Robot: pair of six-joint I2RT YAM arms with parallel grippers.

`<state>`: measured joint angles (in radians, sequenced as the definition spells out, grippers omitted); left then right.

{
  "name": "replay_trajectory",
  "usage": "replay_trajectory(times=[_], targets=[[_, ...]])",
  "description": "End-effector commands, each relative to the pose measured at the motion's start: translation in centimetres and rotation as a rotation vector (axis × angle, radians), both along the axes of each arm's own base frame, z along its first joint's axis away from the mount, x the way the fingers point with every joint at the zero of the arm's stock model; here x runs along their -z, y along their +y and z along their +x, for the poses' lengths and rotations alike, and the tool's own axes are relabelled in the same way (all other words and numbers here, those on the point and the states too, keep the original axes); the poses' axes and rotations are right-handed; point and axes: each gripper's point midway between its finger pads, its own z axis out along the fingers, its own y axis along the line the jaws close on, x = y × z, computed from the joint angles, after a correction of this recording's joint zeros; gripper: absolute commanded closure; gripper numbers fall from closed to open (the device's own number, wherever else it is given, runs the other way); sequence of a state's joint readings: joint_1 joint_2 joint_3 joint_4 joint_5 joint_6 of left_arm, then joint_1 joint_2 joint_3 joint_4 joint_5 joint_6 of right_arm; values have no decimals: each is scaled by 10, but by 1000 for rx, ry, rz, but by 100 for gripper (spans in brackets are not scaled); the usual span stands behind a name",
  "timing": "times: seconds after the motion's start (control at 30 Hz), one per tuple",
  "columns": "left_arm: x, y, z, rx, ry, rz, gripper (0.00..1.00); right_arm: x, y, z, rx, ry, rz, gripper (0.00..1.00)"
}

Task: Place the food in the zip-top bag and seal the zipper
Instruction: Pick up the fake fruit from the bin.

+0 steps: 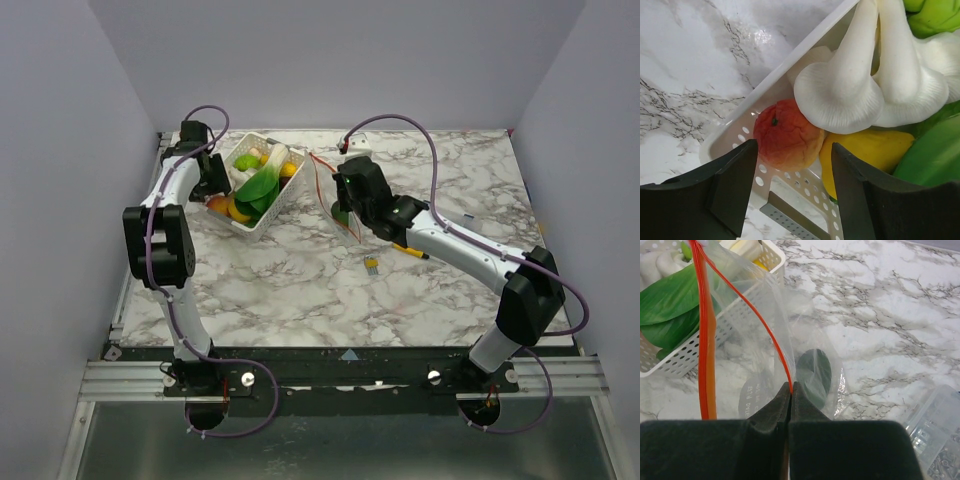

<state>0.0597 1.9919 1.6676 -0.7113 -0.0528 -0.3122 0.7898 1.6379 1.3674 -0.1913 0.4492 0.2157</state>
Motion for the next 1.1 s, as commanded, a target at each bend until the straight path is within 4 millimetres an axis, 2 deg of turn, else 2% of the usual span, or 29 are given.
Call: replay_trajectory(times=[0.0, 0.2, 0.37, 0.4, 0.5, 0.57, 0.83, 0.97, 1.07], targets=[[12, 1, -4, 14, 59, 33, 37, 2, 0, 0, -14, -3, 12, 99], [32, 9, -10, -6, 155, 92, 36, 1, -1, 0, -13, -5, 11, 99], [33, 11, -9, 1, 166, 122, 38, 2, -2, 0, -11, -6, 8, 99], [34, 12, -11, 1, 175, 125, 40, 1, -2, 0, -9, -7, 9, 99], [31, 11, -12, 5, 174, 124, 57, 0, -3, -1, -9, -9, 10, 99], [26, 11, -12, 8, 158, 124, 68, 0, -4, -1, -7, -11, 8, 99], [-1, 10, -12, 16, 100, 122, 92, -3, -4, -2, -11, -13, 18, 99], [-23, 10, -12, 17, 45, 128, 100, -4, -3, -3, -15, -12, 24, 99], [-42, 10, -13, 18, 0, 130, 100, -4, -2, -3, -19, -12, 29, 99]])
